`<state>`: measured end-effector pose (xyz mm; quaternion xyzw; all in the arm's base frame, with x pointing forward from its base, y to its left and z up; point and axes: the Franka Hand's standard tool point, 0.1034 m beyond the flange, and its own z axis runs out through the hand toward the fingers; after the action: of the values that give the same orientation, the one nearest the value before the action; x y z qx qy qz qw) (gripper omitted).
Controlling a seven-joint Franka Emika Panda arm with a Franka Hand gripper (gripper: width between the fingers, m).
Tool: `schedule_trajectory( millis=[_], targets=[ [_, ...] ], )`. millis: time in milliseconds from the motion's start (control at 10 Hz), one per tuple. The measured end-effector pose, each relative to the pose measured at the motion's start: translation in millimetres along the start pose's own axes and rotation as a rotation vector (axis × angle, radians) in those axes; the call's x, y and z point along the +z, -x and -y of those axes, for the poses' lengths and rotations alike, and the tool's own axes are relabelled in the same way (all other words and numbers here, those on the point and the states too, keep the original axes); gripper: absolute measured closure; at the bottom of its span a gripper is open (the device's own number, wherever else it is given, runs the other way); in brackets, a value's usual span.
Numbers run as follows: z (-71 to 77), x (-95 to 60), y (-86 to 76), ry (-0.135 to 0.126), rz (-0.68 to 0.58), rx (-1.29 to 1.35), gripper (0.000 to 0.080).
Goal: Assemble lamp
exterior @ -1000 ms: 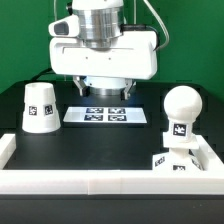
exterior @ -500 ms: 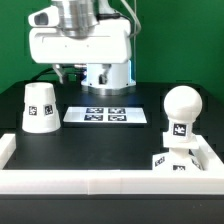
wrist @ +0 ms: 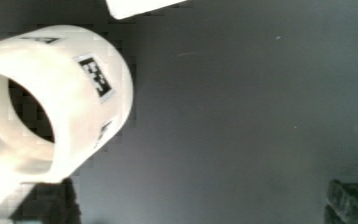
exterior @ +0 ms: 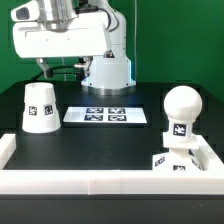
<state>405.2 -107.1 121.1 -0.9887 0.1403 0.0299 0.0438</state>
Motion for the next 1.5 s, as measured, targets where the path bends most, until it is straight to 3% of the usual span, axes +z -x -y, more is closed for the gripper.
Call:
schedule_trajectory(
  millis=[200, 300, 500, 800, 1400, 1500],
  targets=[
    [-1.4, 0.6, -0.7, 0.008, -0.004, -0.016, 0.0101],
    [-6.7, 0.9, -1.5, 0.033, -0.017, -0.056, 0.0101],
    [-23.6, 1.4, 4.1, 0.047, -0.048, -0.107, 0.0101],
    [-41.4, 22.9, 15.2, 0.049, -0.033, -0.131, 0.0101],
    [-40.2, 40.1, 19.7, 0.067, -0.004, -0.144, 0.0101],
    [-38.6, 39.9, 19.2, 0.067, -0.005, -0.148, 0.0220]
  ],
)
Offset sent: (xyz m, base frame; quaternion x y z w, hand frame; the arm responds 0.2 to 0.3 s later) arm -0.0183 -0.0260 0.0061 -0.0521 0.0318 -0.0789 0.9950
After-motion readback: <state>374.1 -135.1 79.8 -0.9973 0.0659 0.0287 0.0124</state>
